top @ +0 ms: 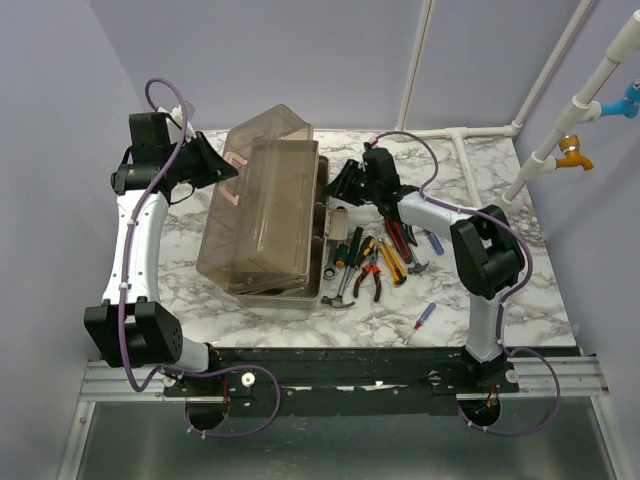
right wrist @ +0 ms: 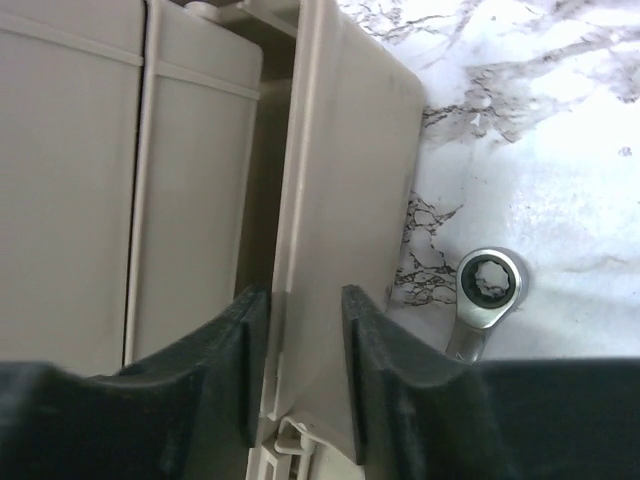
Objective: Pack the tool kit
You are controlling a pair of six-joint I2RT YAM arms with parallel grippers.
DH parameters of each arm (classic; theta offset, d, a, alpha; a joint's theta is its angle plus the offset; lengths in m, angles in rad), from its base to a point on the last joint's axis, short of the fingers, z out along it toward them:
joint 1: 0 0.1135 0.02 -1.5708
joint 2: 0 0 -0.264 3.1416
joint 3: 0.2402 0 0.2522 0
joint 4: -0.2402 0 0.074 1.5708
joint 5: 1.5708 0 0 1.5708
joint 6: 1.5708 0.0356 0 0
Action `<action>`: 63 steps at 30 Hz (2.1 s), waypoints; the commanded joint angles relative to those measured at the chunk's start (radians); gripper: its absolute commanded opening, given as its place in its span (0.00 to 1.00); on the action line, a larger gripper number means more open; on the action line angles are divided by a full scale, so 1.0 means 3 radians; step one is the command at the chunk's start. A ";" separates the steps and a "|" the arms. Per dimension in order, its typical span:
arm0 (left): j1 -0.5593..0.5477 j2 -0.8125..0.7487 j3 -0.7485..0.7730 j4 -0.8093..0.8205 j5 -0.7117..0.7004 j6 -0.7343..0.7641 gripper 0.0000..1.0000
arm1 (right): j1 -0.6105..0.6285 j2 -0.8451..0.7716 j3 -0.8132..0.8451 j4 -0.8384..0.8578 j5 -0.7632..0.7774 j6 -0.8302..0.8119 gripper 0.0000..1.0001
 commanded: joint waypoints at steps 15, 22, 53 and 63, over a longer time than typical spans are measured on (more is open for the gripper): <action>0.1081 -0.0193 0.0022 0.0175 0.0123 0.0185 0.00 | 0.0008 -0.0074 0.0044 -0.0493 0.0513 -0.0307 0.03; 0.1341 -0.0053 -0.0197 0.0335 -0.0038 0.0170 0.00 | -0.0040 -0.0115 -0.0015 -0.0486 0.0527 -0.0314 0.01; 0.1906 -0.0697 -0.1023 0.0832 0.0082 -0.0193 0.99 | -0.0096 -0.0170 -0.0217 -0.0134 0.0151 -0.0200 0.02; 0.1282 -0.1287 -0.0828 0.0520 -0.0413 0.0042 0.98 | -0.0097 -0.0103 -0.0164 -0.0112 0.0181 -0.0173 0.04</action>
